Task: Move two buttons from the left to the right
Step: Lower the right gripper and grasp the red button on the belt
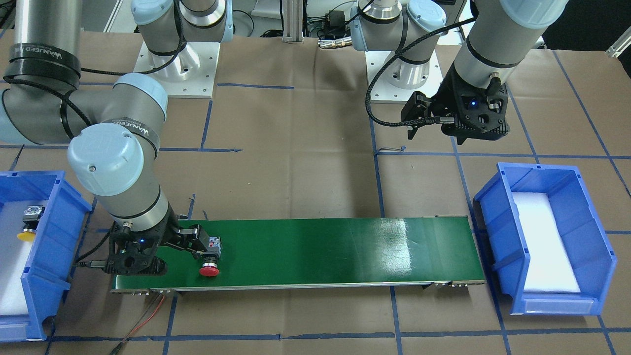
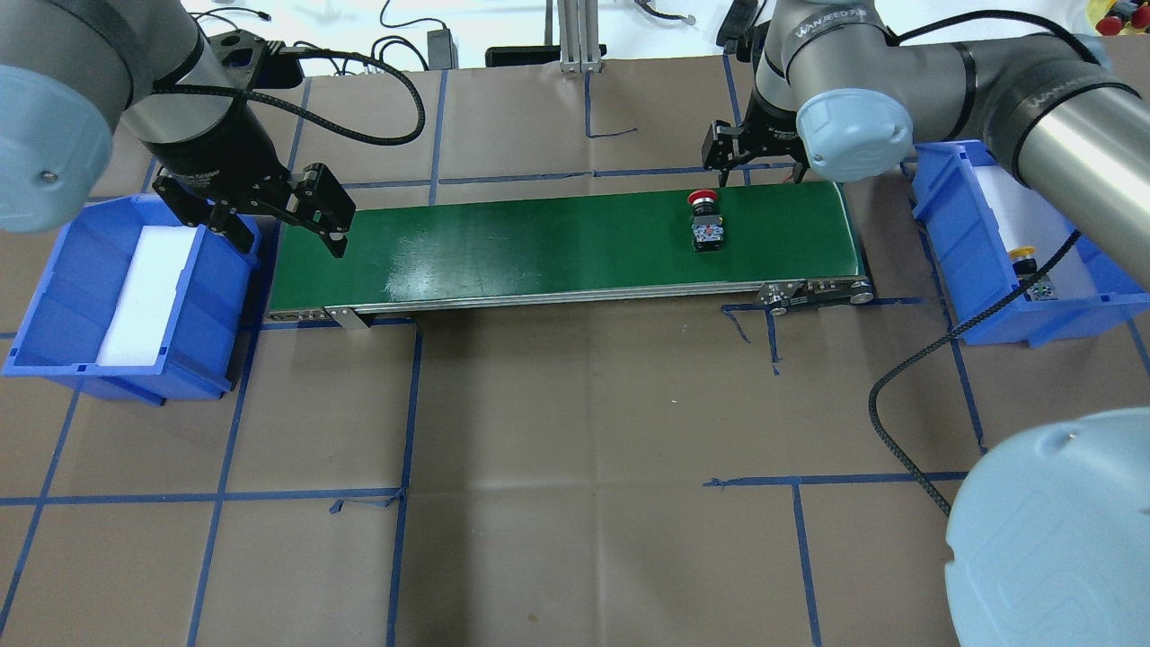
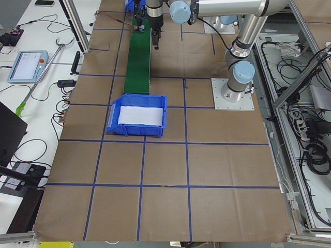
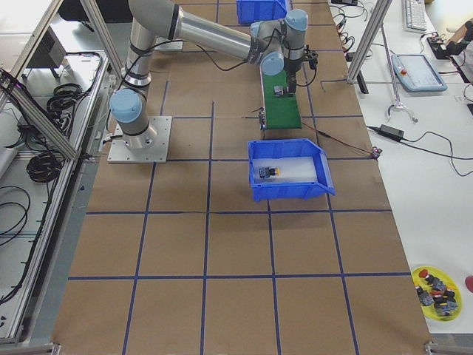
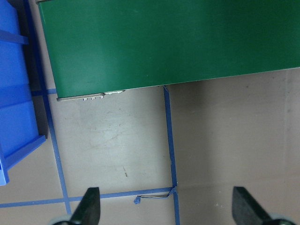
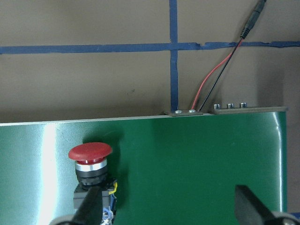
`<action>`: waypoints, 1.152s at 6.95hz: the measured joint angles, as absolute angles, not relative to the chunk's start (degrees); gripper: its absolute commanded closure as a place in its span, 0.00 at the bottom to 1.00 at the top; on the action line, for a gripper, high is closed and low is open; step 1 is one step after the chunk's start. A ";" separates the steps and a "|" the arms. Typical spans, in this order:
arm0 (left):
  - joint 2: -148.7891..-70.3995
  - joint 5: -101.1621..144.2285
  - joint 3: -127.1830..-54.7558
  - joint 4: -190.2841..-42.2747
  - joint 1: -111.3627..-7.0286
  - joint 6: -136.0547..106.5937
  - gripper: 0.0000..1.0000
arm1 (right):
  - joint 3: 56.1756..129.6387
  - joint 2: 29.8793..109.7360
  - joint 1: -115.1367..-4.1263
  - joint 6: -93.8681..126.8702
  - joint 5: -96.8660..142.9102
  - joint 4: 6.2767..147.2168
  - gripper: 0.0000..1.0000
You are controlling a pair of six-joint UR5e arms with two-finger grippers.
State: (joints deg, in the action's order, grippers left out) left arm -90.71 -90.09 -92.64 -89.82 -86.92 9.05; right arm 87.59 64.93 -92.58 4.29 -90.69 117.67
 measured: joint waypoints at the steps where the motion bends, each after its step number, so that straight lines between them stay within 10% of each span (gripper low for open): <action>1: -90.71 -90.09 -92.64 -89.83 -86.92 9.05 0.00 | 87.70 64.44 -92.67 5.53 -90.01 117.60 0.00; 5: -90.70 -90.09 -92.64 -89.82 -86.90 9.05 0.00 | 90.40 62.78 -92.72 6.64 -89.57 117.83 0.07; 7: -90.67 -90.09 -92.64 -89.82 -86.88 9.05 0.00 | 90.60 61.83 -92.72 6.74 -89.68 117.86 0.87; 8: -90.68 -90.09 -92.64 -89.82 -86.86 9.05 0.00 | 90.53 61.73 -92.67 6.39 -90.00 117.75 0.94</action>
State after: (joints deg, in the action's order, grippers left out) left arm -90.68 -90.09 -92.64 -89.82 -86.86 9.05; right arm 90.53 61.73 -92.67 6.39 -90.00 117.75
